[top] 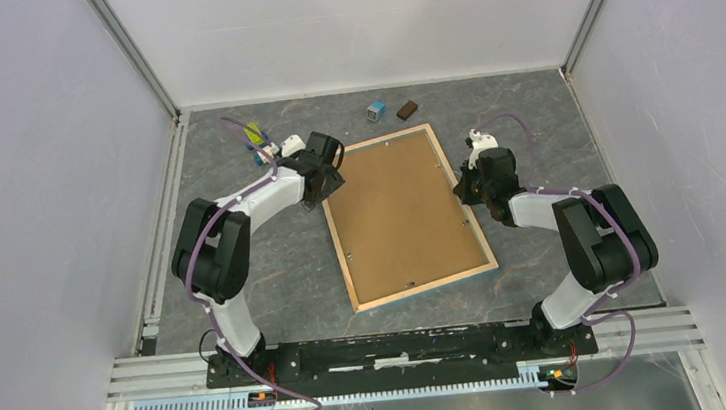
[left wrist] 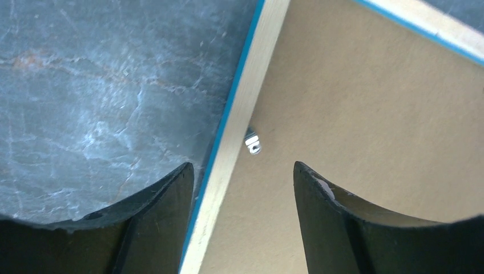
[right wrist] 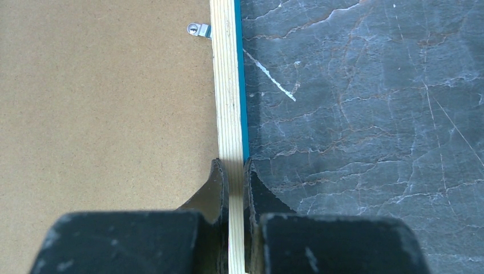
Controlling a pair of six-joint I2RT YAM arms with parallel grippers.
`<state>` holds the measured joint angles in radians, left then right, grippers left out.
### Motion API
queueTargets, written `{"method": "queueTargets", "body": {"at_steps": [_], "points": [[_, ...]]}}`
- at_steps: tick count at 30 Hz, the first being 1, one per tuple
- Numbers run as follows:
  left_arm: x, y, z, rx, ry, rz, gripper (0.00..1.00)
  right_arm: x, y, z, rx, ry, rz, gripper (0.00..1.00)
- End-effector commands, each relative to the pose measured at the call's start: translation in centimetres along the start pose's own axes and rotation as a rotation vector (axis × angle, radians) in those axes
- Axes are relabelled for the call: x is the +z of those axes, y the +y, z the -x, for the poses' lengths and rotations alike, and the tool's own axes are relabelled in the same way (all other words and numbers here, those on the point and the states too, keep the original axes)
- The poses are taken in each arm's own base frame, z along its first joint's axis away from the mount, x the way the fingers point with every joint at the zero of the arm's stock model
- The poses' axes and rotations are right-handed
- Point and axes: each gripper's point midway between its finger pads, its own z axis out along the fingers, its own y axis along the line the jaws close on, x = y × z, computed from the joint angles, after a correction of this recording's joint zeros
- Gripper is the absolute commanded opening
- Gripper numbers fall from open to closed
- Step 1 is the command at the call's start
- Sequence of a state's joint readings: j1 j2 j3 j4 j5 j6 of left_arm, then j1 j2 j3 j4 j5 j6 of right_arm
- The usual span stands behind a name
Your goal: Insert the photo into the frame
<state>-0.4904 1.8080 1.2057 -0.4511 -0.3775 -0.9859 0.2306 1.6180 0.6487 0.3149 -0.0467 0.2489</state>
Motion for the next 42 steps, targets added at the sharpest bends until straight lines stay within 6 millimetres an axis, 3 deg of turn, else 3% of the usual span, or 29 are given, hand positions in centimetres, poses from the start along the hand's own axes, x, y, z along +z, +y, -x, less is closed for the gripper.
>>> {"method": "queueTargets", "body": {"at_steps": [1,6,12,21,37,42], "points": [[0.2,-0.1,1.6,-0.059,-0.036,0.112,0.68,0.1,-1.0,-2.7,0.040,0.096,-0.043,0.00],[0.8,-0.5,1.5,-0.082,-0.029,0.132,0.62,0.2,-0.8,-2.6,0.043,0.097,-0.031,0.00],[1.9,-0.6,0.1,-0.087,0.028,0.145,0.59,0.1,-1.0,-2.8,0.044,0.098,-0.040,0.00],[2.5,0.4,-0.4,-0.099,0.022,0.188,0.51,0.2,-0.8,-2.8,0.049,0.102,-0.028,0.00],[3.3,1.1,-0.4,-0.165,0.038,0.206,0.60,0.3,-0.7,-2.9,0.051,0.107,-0.019,0.00],[3.0,1.8,-0.1,-0.188,0.011,0.225,0.59,0.5,-0.4,-3.1,0.054,0.114,0.000,0.00]]}}
